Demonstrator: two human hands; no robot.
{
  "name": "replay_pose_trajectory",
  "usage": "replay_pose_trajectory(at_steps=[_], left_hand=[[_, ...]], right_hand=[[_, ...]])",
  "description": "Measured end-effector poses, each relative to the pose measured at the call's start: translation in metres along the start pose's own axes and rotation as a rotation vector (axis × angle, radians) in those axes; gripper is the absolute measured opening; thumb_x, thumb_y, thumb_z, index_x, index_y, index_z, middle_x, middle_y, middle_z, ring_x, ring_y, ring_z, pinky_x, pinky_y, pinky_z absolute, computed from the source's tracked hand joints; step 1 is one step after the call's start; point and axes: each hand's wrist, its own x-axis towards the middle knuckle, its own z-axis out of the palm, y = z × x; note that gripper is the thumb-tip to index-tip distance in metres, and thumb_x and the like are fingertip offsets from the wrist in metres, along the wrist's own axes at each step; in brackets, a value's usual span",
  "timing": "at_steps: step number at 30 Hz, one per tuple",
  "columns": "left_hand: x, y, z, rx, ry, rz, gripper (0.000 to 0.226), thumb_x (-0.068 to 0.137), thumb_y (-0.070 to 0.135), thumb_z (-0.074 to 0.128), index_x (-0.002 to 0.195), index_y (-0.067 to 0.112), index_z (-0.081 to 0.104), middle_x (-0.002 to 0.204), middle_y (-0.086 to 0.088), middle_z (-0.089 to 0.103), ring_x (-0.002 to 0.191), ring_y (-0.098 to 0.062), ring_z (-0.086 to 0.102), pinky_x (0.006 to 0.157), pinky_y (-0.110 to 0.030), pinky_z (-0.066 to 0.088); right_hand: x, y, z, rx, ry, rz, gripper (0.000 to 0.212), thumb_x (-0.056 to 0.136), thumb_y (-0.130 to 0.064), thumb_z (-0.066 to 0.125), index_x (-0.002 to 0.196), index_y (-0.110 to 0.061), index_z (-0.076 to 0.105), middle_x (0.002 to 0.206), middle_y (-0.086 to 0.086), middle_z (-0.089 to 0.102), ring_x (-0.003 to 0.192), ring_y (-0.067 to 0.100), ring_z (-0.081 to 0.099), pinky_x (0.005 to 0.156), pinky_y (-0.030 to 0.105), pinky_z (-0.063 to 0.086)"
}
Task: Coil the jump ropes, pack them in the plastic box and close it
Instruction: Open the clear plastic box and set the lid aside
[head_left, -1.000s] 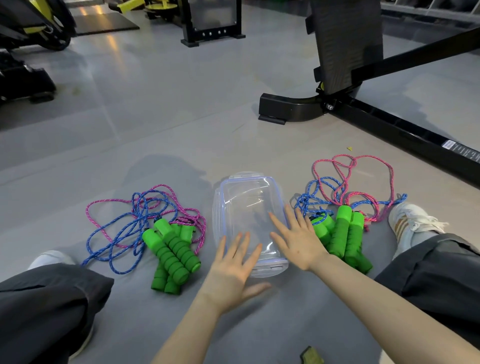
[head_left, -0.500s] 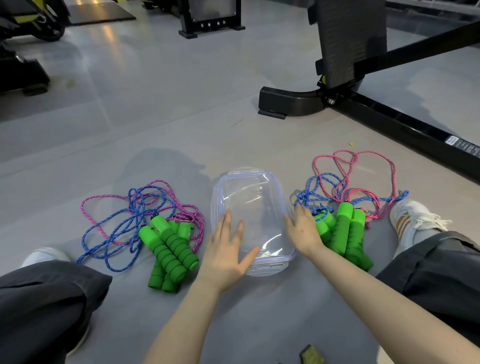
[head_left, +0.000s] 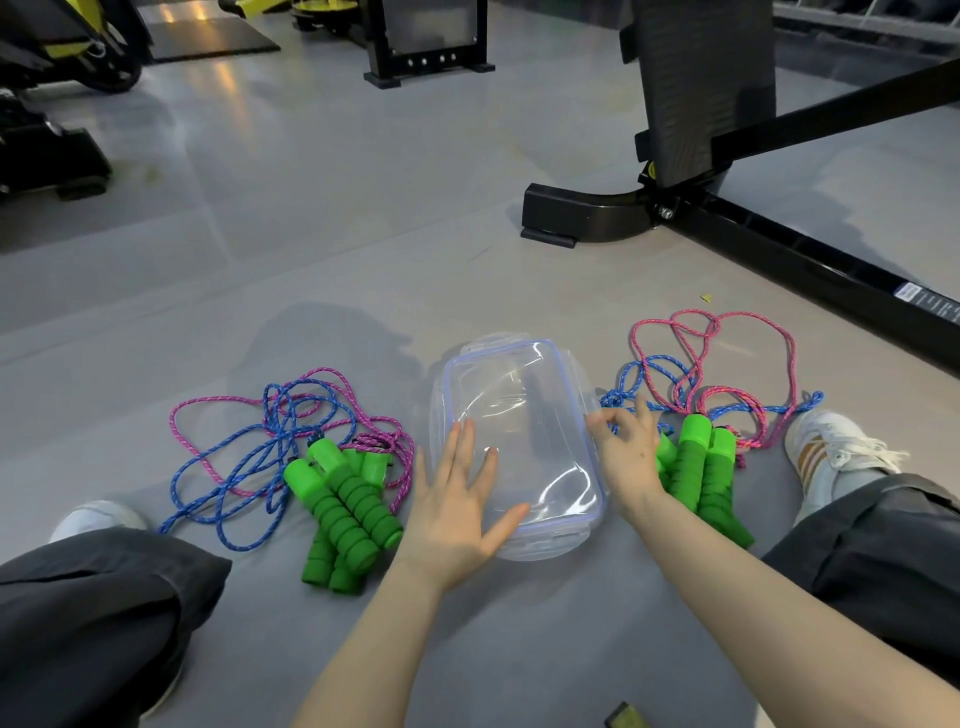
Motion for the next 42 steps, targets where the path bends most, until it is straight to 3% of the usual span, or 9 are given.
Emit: replay_pose_trajectory(at_steps=[4,6,9,16,19,24,31,35,42], left_hand=[[-0.006,-0.006,0.0,0.049,0.063,0.019,0.074,0.094,0.066,0.012,0.14,0.018,0.045,0.153,-0.019,0.025,0.142,-0.03,0.016,0.102,-0.069,0.02],[-0.01,-0.008,0.0,0.061,0.126,0.024,0.076,0.093,0.068,0.014,0.144,0.017,0.037,0.154,-0.019,0.025,0.142,-0.03,0.018,0.103,-0.069,0.02],[-0.015,-0.011,0.002,0.116,0.168,0.029,0.086,0.088,0.074,0.019,0.145,0.011,0.033,0.153,-0.019,0.025,0.142,-0.03,0.02,0.106,-0.066,0.019],[-0.014,0.002,0.016,0.28,0.144,0.112,0.086,0.078,0.065,0.038,0.131,-0.001,0.054,0.149,-0.019,0.028,0.137,-0.031,0.028,0.1,-0.066,0.021],[-0.009,0.009,0.021,0.318,0.161,0.077,0.092,0.065,0.063,0.072,0.128,-0.002,0.056,0.144,-0.021,0.041,0.135,-0.029,0.031,0.096,-0.067,0.028],[-0.007,0.004,0.025,0.337,0.242,0.026,0.094,0.051,0.057,0.084,0.122,-0.002,0.062,0.138,-0.023,0.049,0.132,-0.031,0.033,0.091,-0.071,0.035],[0.012,0.017,0.028,0.311,0.291,-0.028,0.092,0.043,0.062,0.084,0.113,0.005,0.069,0.137,-0.022,0.05,0.132,-0.033,0.031,0.095,-0.071,0.029],[0.018,0.038,0.033,0.264,0.255,0.048,0.046,0.041,0.06,0.086,0.067,0.025,0.072,0.139,-0.021,0.047,0.135,-0.038,0.021,0.1,-0.067,0.022],[0.007,0.019,0.023,0.261,0.203,0.048,0.046,0.029,0.037,0.095,0.044,0.021,0.055,0.126,-0.018,0.06,0.125,-0.043,0.036,0.072,-0.074,0.039]], right_hand=[[0.006,-0.003,-0.002,0.303,-0.112,0.127,0.015,0.087,-0.017,0.059,0.074,-0.019,0.066,0.144,0.011,0.041,0.14,0.017,0.027,0.113,0.035,0.026],[0.009,-0.009,-0.01,0.493,-0.212,0.183,0.014,0.09,-0.012,0.056,0.078,-0.012,0.063,0.108,0.01,0.063,0.104,0.022,0.058,0.086,0.029,0.05],[0.009,-0.027,-0.026,0.63,-0.305,0.165,0.015,0.094,-0.003,0.045,0.084,-0.007,0.055,0.065,0.0,0.064,0.061,0.013,0.062,0.054,0.019,0.051],[0.015,-0.037,-0.051,0.401,-0.209,0.019,0.017,0.095,-0.007,0.048,0.081,-0.011,0.056,0.073,0.002,0.058,0.062,0.014,0.056,0.057,0.023,0.047],[0.012,-0.035,-0.05,0.328,-0.189,-0.028,0.018,0.097,-0.011,0.046,0.081,-0.015,0.052,0.066,-0.008,0.066,0.062,0.012,0.061,0.059,0.026,0.048],[0.015,-0.034,-0.054,0.57,-0.362,0.016,0.015,0.097,-0.008,0.043,0.083,-0.01,0.047,0.078,-0.001,0.072,0.079,0.022,0.072,0.08,0.04,0.051],[0.042,-0.047,-0.083,0.793,-0.293,0.002,0.029,0.096,-0.005,0.04,0.072,-0.017,0.052,0.081,0.004,0.072,0.074,0.024,0.072,0.065,0.037,0.06],[0.052,-0.037,-0.097,0.638,-0.212,0.045,0.024,0.097,-0.007,0.042,0.076,-0.017,0.046,0.067,-0.001,0.066,0.063,0.015,0.07,0.064,0.029,0.059],[0.049,-0.038,-0.106,0.466,-0.14,-0.012,0.023,0.097,-0.01,0.045,0.078,-0.019,0.055,0.058,-0.014,0.061,0.051,0.001,0.056,0.052,0.014,0.048]])
